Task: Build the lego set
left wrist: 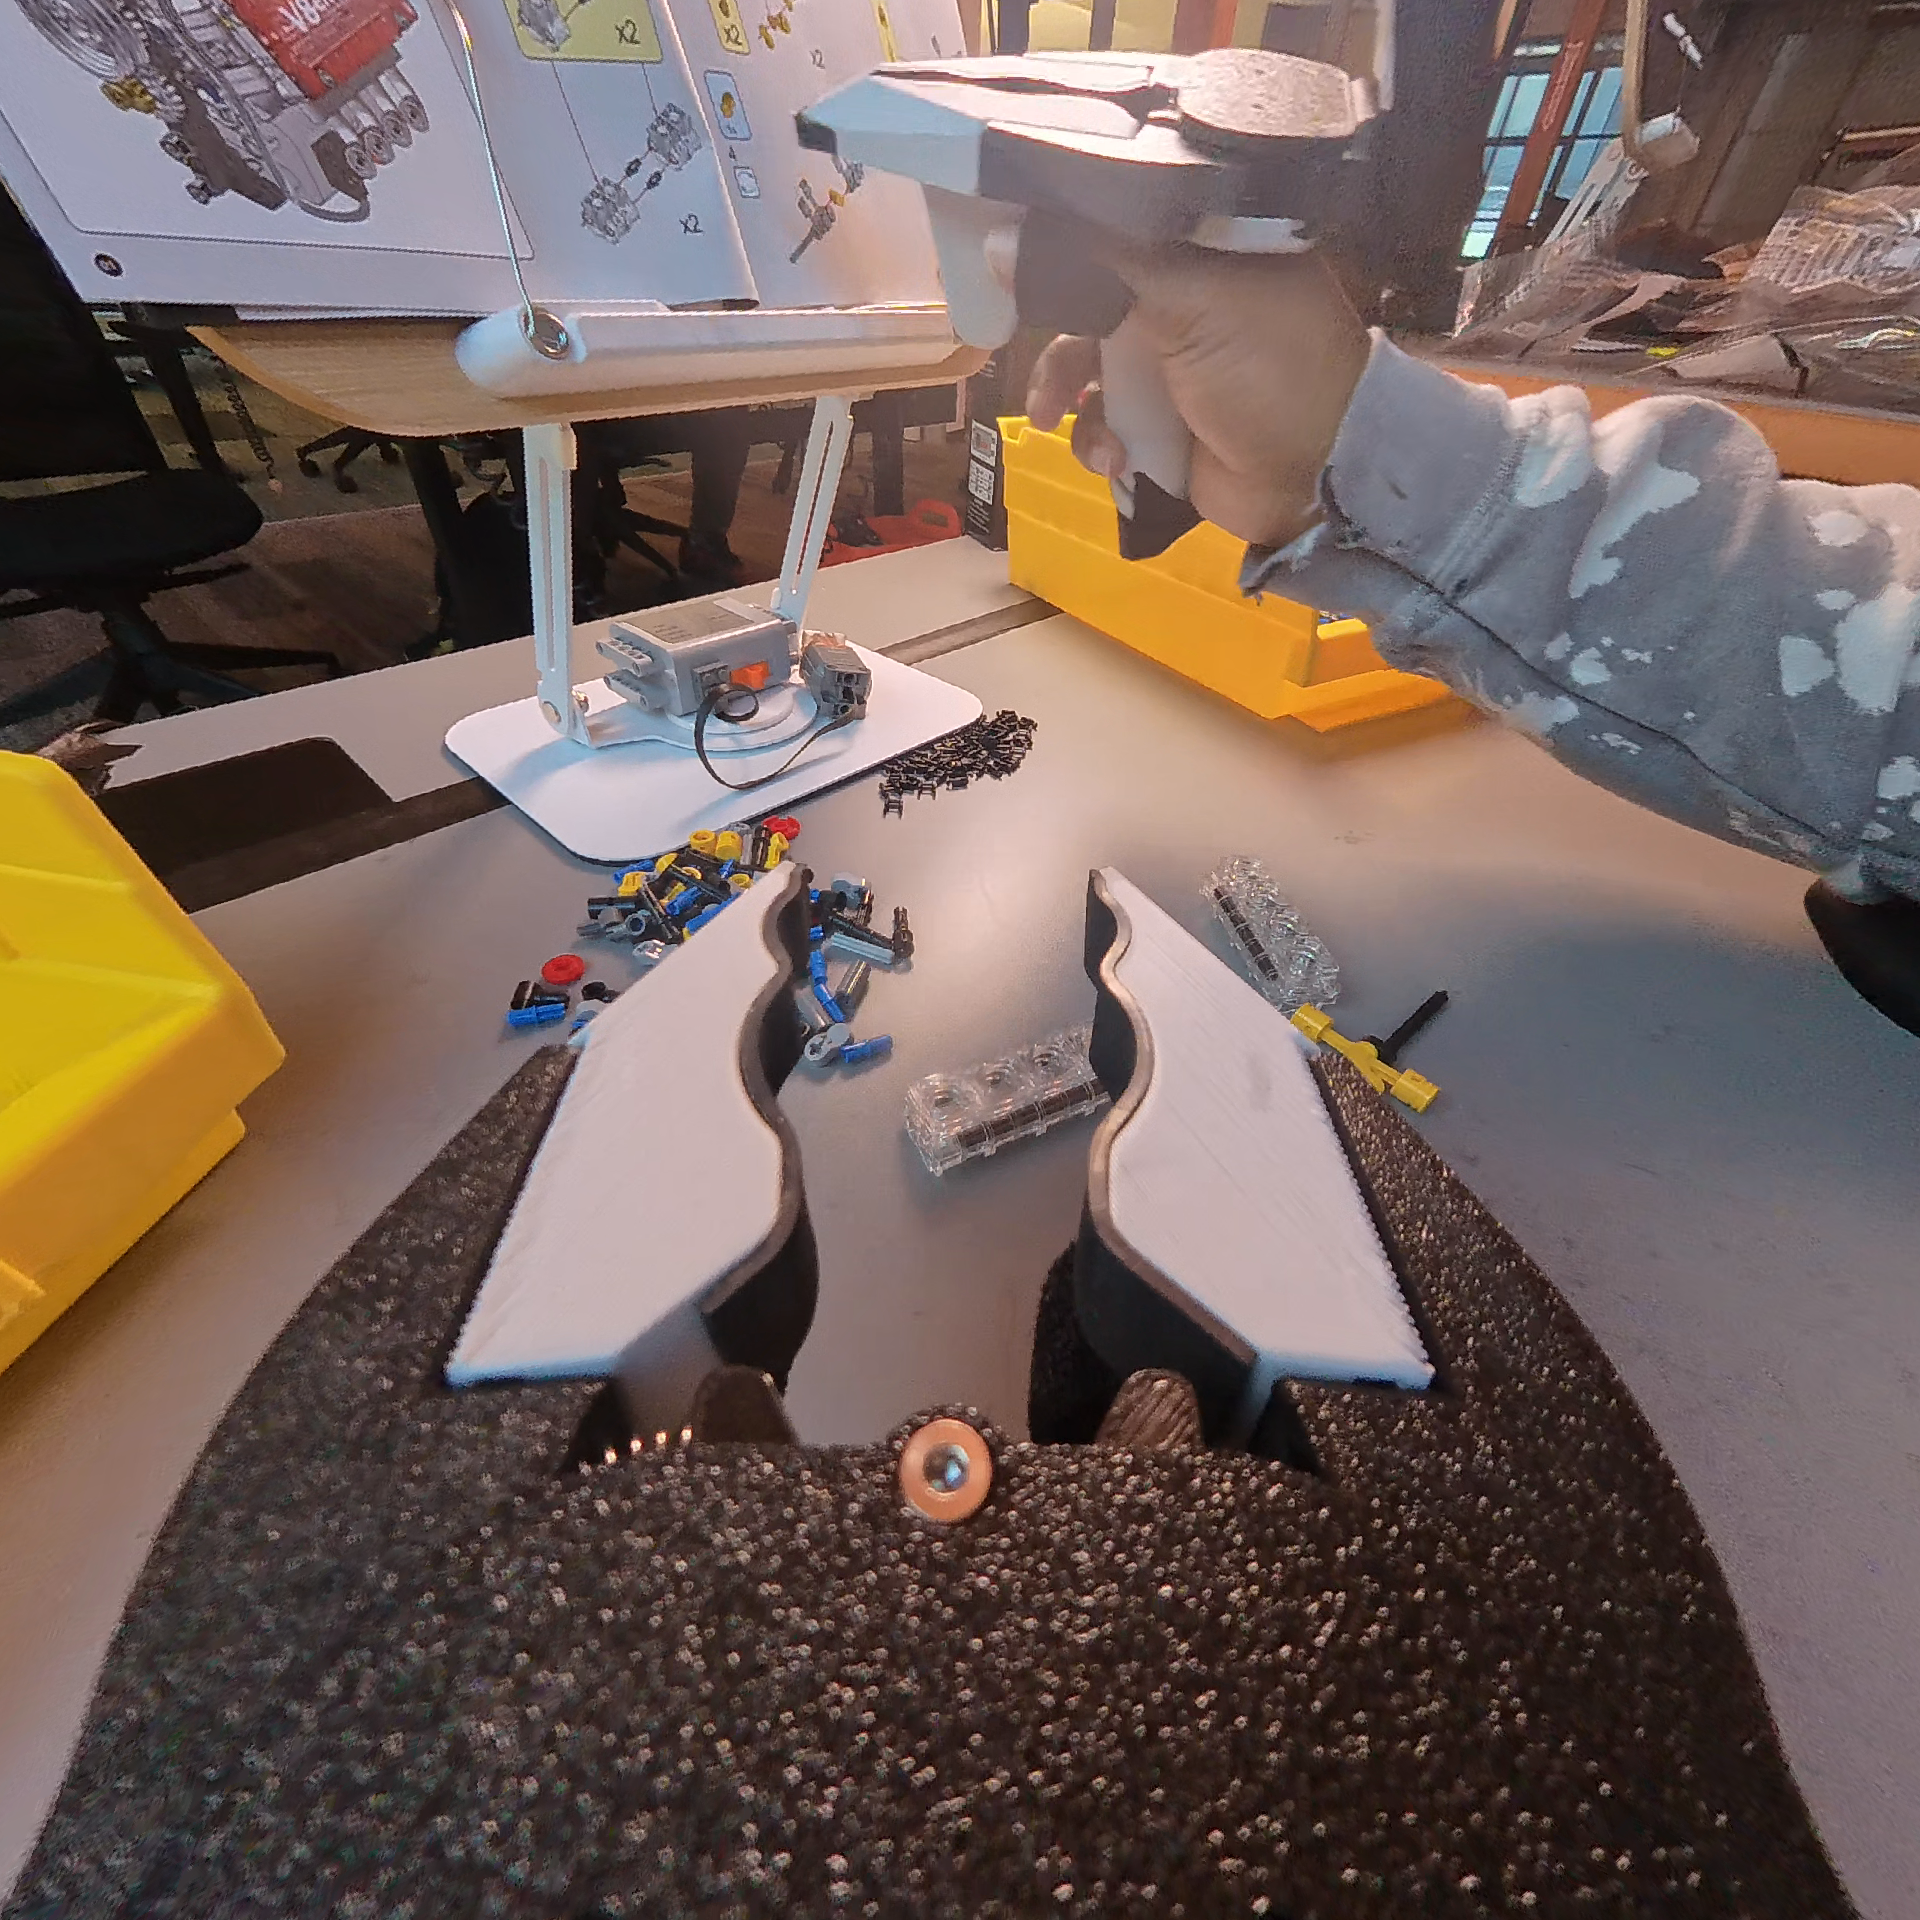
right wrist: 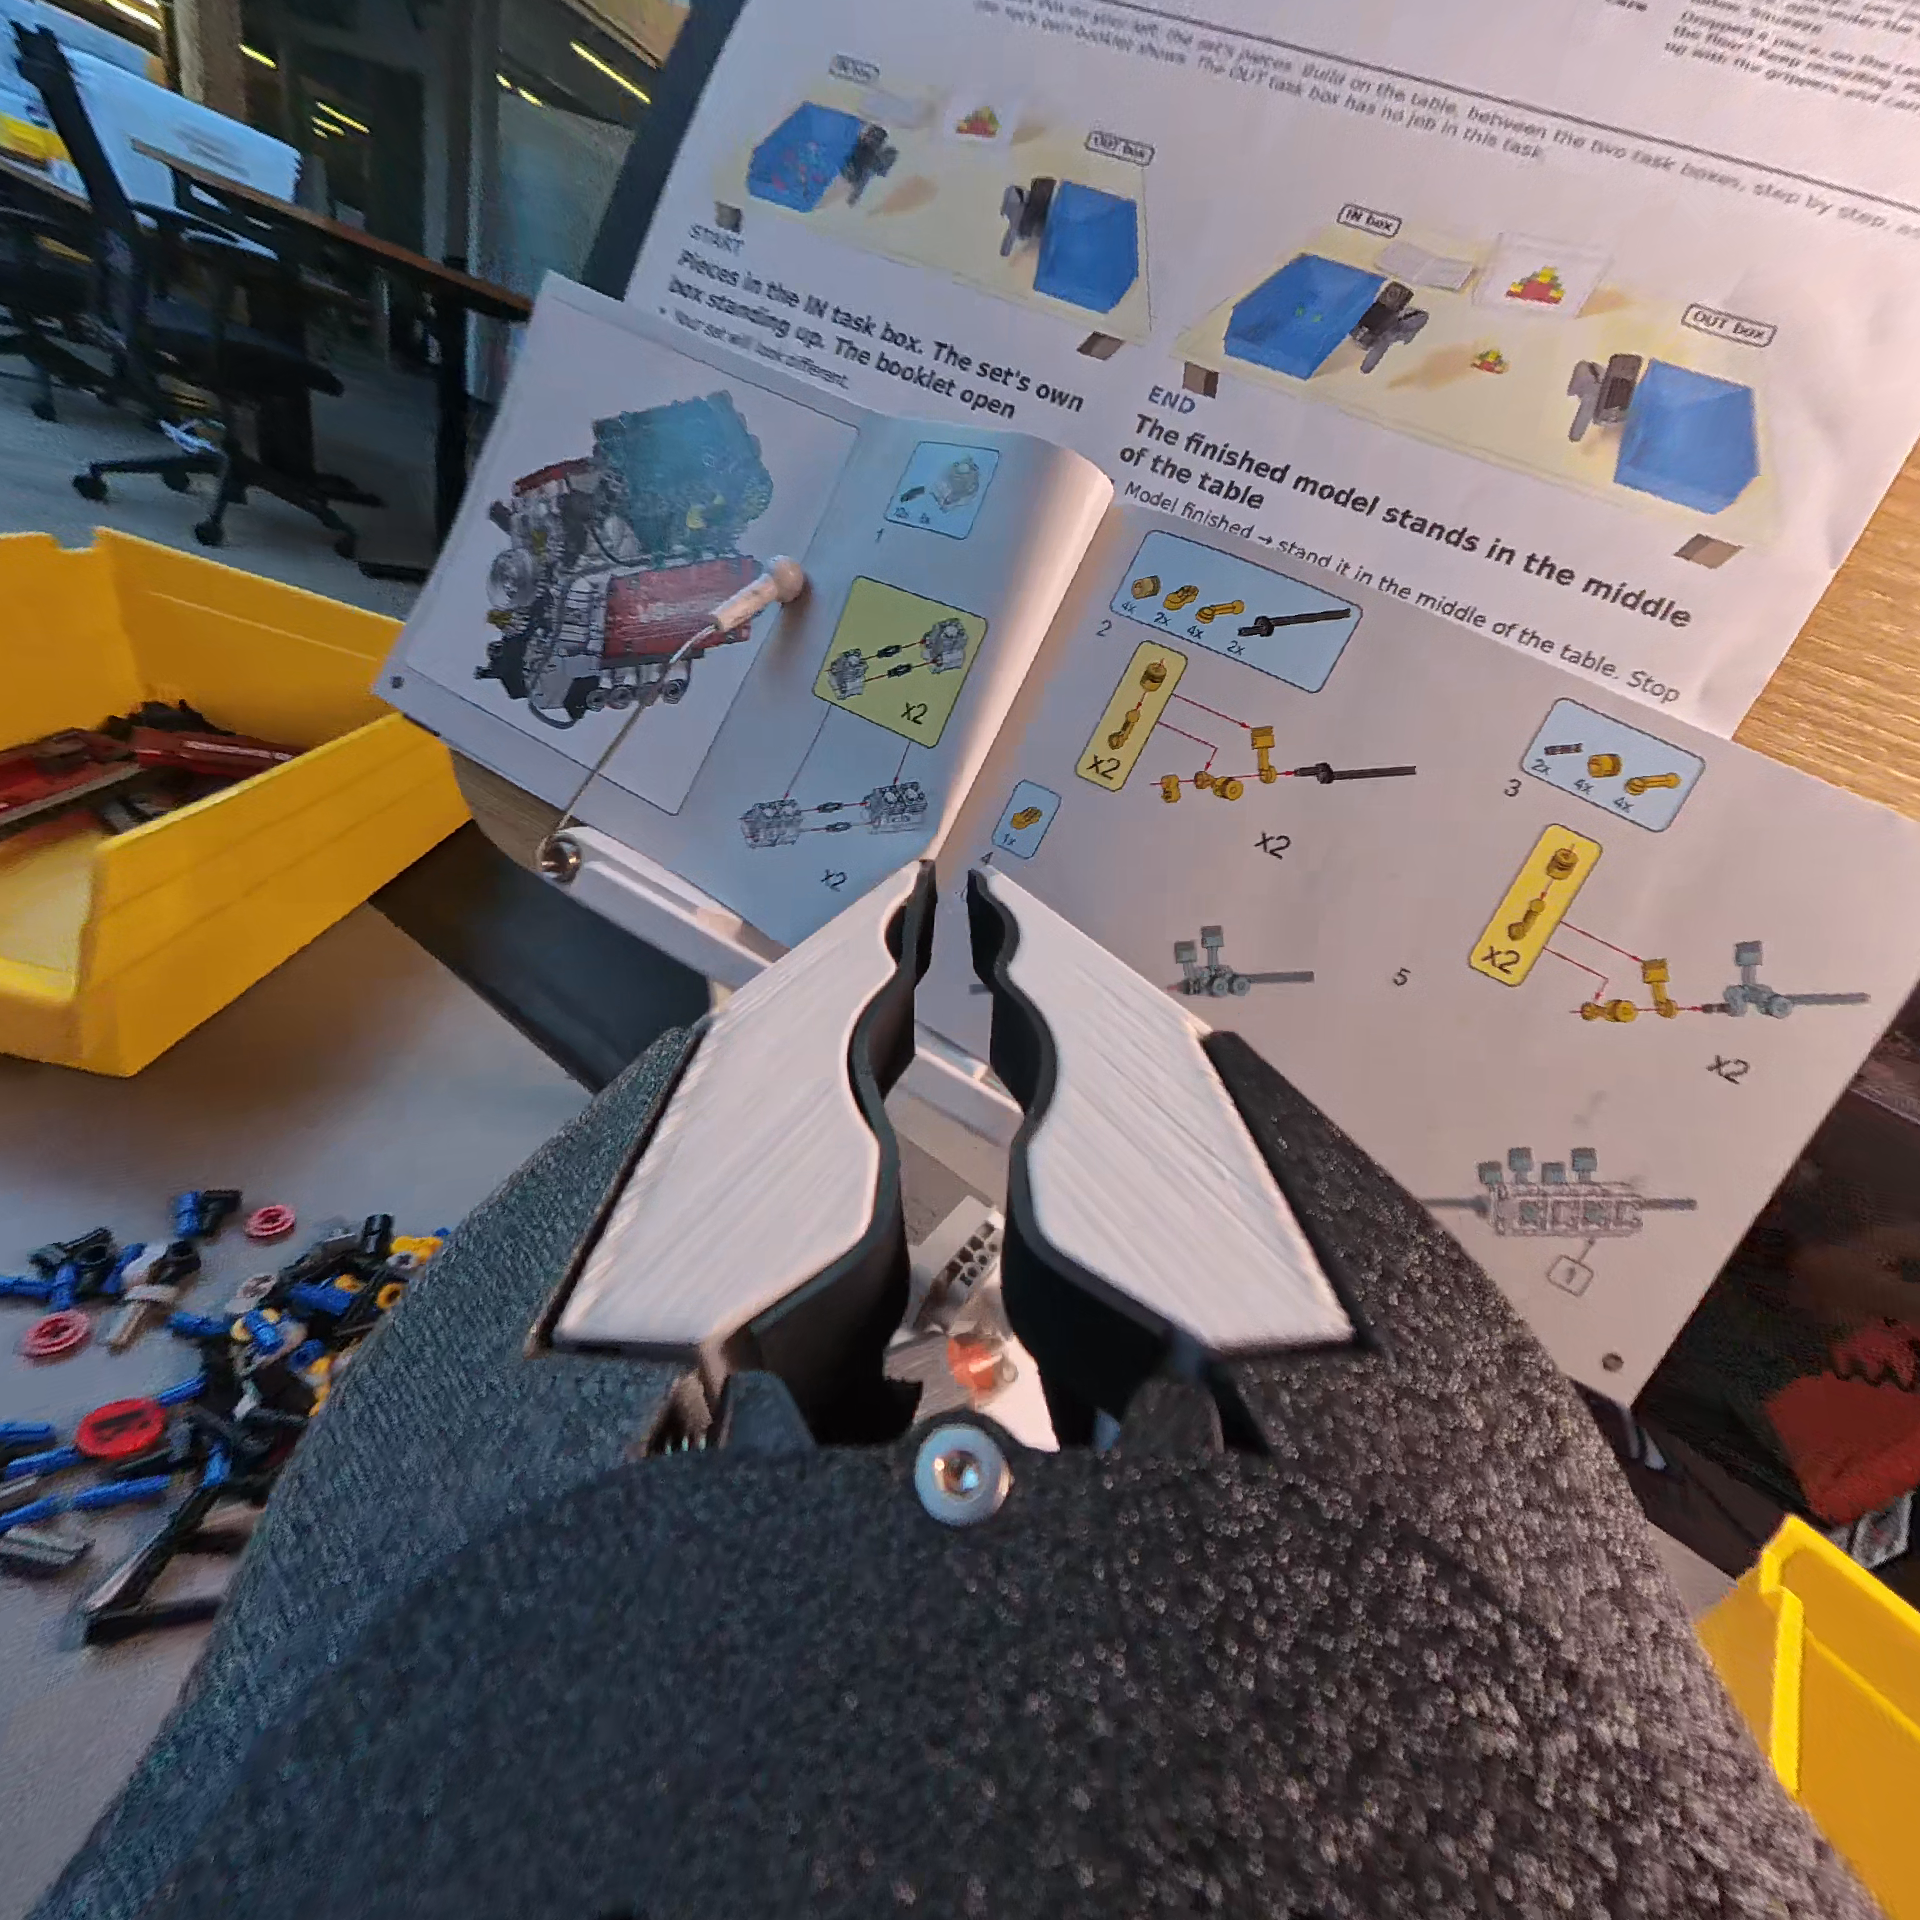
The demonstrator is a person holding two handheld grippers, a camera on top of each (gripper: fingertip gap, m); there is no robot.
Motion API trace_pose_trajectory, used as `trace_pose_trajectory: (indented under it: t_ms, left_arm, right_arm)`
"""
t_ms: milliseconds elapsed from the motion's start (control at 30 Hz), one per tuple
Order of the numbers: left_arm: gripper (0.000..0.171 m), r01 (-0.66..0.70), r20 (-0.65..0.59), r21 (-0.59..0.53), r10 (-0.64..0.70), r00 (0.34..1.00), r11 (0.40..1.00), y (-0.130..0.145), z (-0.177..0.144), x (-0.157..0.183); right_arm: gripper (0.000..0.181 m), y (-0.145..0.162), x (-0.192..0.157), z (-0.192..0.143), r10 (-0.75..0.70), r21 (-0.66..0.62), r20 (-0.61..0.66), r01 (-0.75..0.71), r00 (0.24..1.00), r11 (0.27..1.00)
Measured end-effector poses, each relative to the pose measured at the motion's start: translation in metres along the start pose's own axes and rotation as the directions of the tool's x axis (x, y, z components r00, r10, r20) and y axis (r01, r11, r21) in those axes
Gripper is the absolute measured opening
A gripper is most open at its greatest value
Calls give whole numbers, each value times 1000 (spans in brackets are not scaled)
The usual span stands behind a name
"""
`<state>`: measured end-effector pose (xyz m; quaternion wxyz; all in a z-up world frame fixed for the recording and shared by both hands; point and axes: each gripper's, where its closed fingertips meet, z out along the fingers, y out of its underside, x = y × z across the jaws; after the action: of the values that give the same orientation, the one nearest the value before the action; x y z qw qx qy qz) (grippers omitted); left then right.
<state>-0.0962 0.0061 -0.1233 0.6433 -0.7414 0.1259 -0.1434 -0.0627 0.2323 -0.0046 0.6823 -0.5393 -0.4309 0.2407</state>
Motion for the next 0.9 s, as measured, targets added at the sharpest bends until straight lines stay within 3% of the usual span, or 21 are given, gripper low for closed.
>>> trace_pose_trajectory:
  t_ms: [100, 267, 433, 500, 700, 900]
  left_arm:
    - [53, 9, 1, -3, -9, 1000, 1000, 0, 0, 0]
    - [49, 8, 17, -31, -7, 1000, 999, 4, 3, -3]
    - [42, -68, 152, -192, 98, 984, 979, 23, 15, -43]
    - [40, -50, 149, -252, 89, 985, 967, 30, 29, -56]
    - [21, -96, 128, -410, 162, 979, 907, 49, 82, -92]
    - [20, -83, 140, -481, 170, 975, 873, 58, 113, -109]
  right_arm:
    - [9, 5, -16, -29, 21, -14, 66, -20, 998, 1000]
    - [24, 43, -72, -74, 113, -175, 302, -62, 946, 983]
    - [26, 58, -112, -130, 196, -232, 402, -108, 894, 967]
    - [26, 65, -122, -149, 238, -252, 409, -142, 881, 957]
    - [25, 81, -114, -175, 241, -239, 358, -161, 902, 958]
    - [24, 76, -101, -178, 321, -202, 355, -263, 878, 943]
